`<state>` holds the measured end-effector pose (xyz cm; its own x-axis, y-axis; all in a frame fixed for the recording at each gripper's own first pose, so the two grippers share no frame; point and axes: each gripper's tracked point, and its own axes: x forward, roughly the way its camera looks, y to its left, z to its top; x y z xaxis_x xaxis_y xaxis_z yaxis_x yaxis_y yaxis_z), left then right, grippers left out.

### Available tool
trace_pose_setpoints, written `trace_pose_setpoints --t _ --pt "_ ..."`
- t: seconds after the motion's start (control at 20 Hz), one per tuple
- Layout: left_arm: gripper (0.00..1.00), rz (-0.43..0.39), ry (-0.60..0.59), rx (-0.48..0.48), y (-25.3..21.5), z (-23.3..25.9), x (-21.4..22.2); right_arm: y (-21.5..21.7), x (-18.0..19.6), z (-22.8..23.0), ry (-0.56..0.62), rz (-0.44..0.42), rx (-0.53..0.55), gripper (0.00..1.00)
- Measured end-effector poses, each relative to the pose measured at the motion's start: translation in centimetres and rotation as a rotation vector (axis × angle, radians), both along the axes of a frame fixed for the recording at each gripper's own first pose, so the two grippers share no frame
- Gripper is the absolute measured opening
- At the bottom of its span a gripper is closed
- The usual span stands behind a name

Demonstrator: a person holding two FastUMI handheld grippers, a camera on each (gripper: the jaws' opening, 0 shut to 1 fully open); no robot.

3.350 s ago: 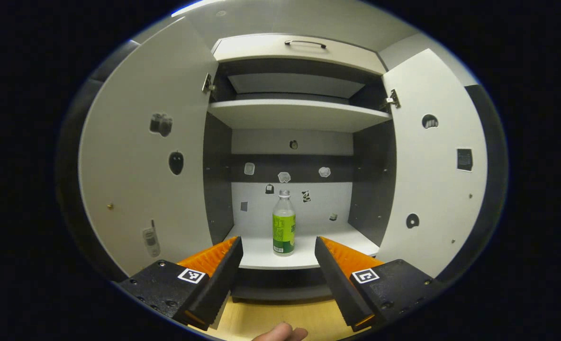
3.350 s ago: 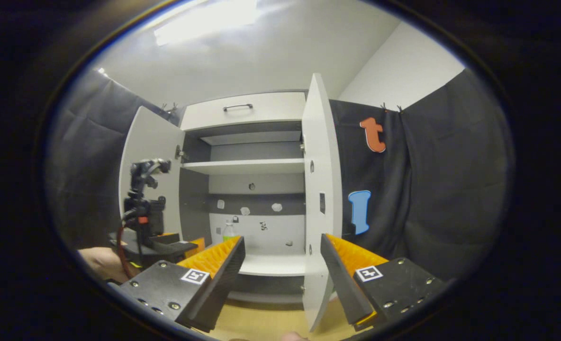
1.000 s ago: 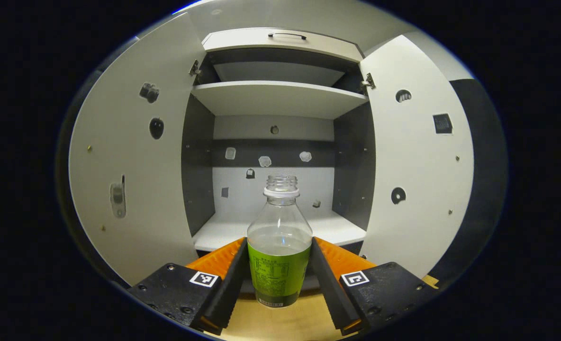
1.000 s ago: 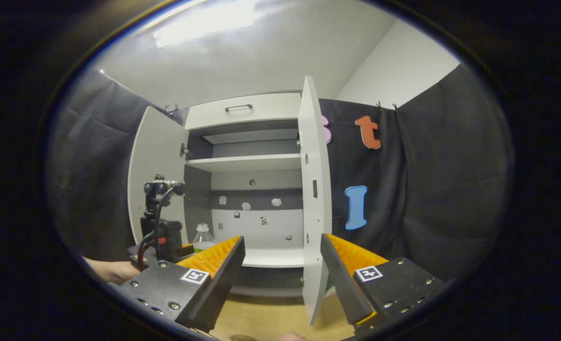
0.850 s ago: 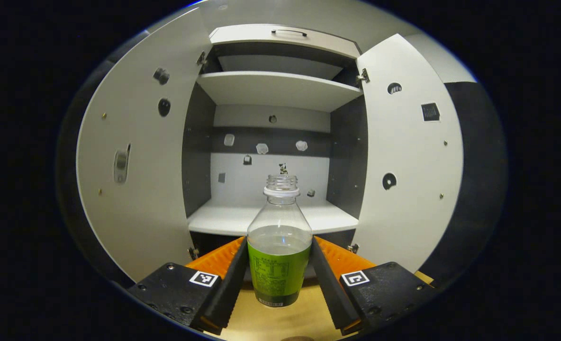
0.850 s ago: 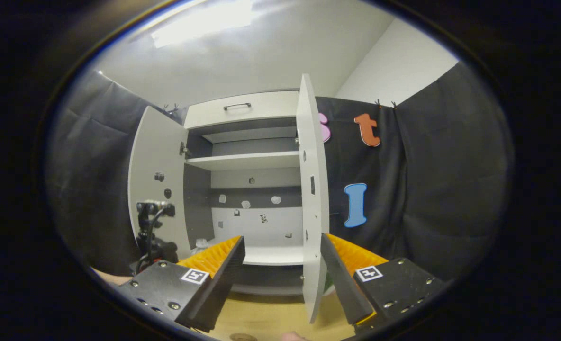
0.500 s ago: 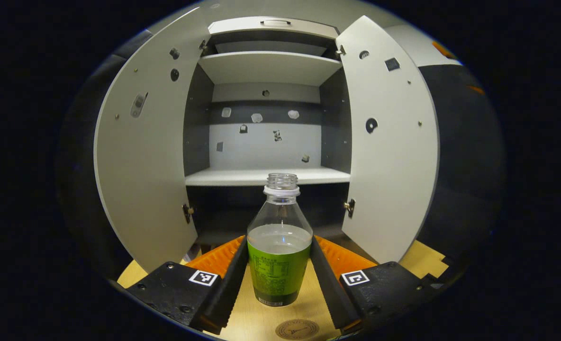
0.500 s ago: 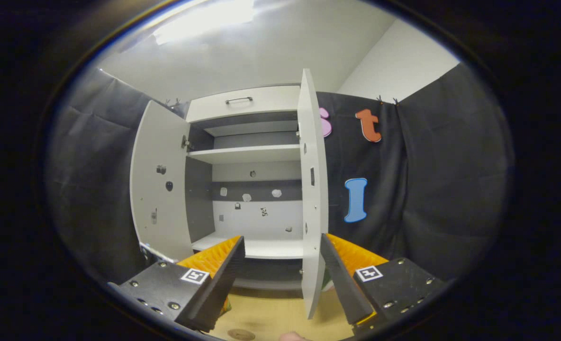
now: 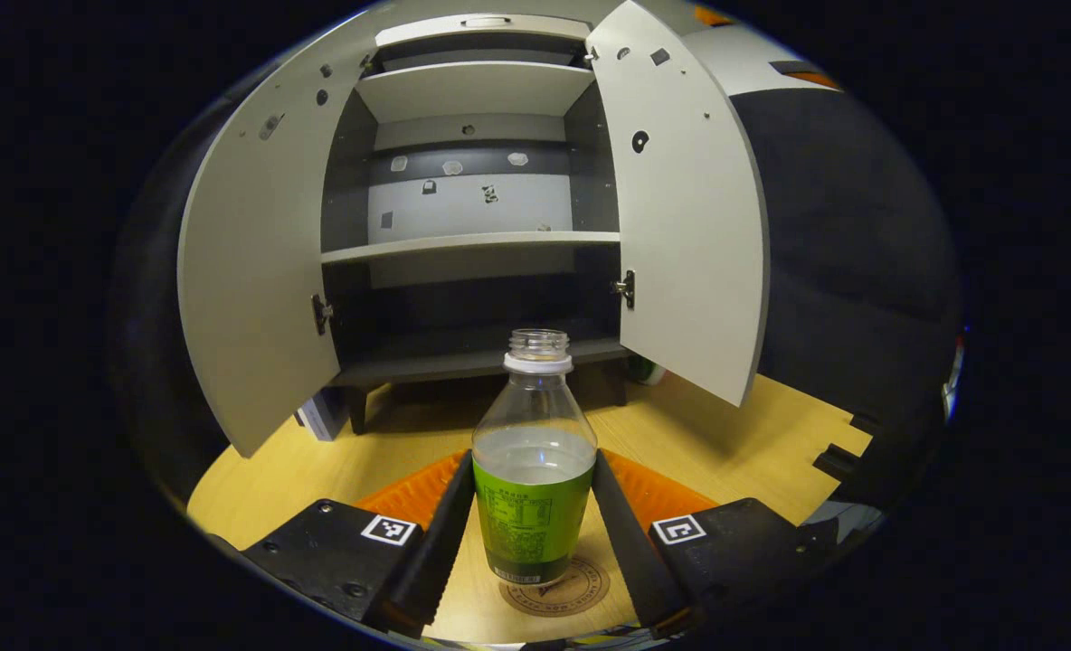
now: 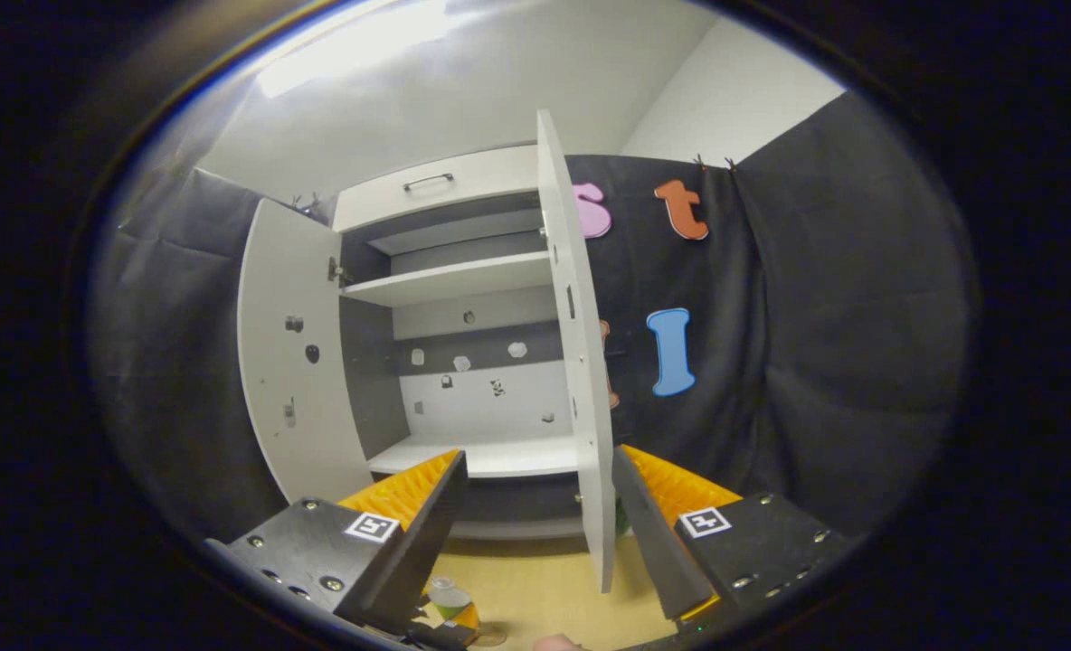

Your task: Grasp the bottle in the cabinet with the left hand and place it on the coaster, then close the right door with the right hand and the left door with the left hand.

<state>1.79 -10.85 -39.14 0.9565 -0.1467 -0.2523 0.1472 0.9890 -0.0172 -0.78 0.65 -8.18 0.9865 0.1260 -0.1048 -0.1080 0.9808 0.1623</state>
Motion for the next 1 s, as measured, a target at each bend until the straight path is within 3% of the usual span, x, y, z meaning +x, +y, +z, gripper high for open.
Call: trace_pose_setpoints --t 0.2,0.45,0.8,1.0 --pt "0.80 -0.035 0.007 -0.048 -0.8 -1.5 -0.6 -0.3 -0.5 -1.3 0.041 -0.003 0.011 0.97" --pt "0.82 -0.045 0.021 -0.023 -0.5 -2.7 -0.4 0.2 -0.3 -1.3 0.040 0.014 0.019 0.94" --pt "0.86 -0.078 0.016 -0.014 -0.8 -0.3 -1.5 -0.4 -0.1 -2.0 0.049 0.014 -0.004 0.97" --pt "0.87 -0.085 0.004 -0.039 -0.6 3.5 -1.8 -1.4 -0.2 -2.0 0.036 0.003 0.018 0.97"
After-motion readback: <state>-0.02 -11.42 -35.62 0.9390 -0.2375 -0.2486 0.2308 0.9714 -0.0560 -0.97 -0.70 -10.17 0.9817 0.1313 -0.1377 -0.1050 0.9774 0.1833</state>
